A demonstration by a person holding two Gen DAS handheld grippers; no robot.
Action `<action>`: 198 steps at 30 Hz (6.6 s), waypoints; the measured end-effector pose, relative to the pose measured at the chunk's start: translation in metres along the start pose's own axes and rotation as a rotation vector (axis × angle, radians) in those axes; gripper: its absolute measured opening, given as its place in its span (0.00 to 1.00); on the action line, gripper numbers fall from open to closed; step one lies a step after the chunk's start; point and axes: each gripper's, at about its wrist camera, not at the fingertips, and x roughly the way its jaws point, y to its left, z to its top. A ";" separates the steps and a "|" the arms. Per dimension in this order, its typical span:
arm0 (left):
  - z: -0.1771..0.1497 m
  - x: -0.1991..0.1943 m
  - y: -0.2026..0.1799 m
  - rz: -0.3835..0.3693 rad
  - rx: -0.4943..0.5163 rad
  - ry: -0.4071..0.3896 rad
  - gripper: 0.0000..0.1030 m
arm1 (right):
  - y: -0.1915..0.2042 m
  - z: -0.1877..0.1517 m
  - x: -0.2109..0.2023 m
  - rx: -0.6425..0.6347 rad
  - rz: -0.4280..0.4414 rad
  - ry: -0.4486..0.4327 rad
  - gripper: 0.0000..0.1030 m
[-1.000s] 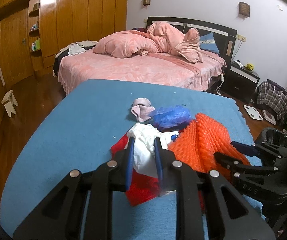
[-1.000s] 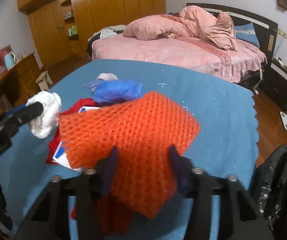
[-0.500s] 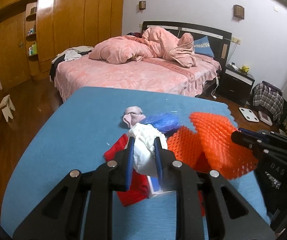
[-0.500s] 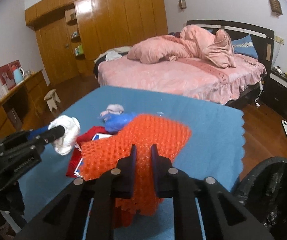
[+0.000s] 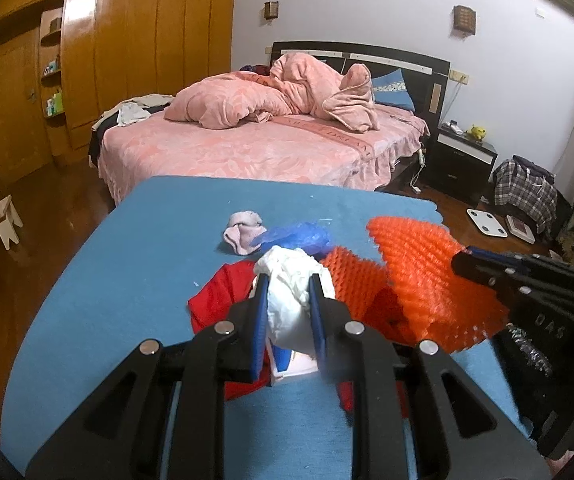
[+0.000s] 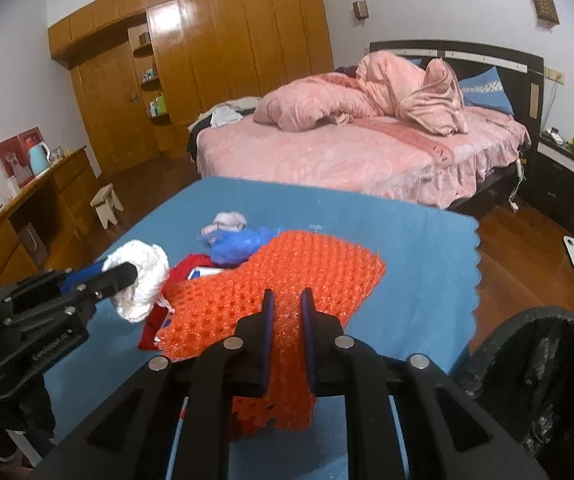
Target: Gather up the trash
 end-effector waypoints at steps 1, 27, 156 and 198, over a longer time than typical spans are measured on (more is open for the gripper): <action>0.002 -0.003 -0.003 -0.007 0.002 -0.007 0.18 | -0.001 0.002 -0.004 -0.001 -0.005 -0.010 0.13; 0.010 0.007 -0.250 -0.501 0.203 -0.020 0.20 | -0.175 -0.068 -0.161 0.235 -0.433 -0.085 0.13; -0.009 0.040 0.006 0.035 -0.006 0.023 0.17 | -0.010 -0.030 0.046 0.065 -0.039 0.047 0.23; -0.025 0.031 -0.004 0.025 -0.011 0.056 0.17 | -0.026 -0.056 0.041 0.065 -0.061 0.167 0.44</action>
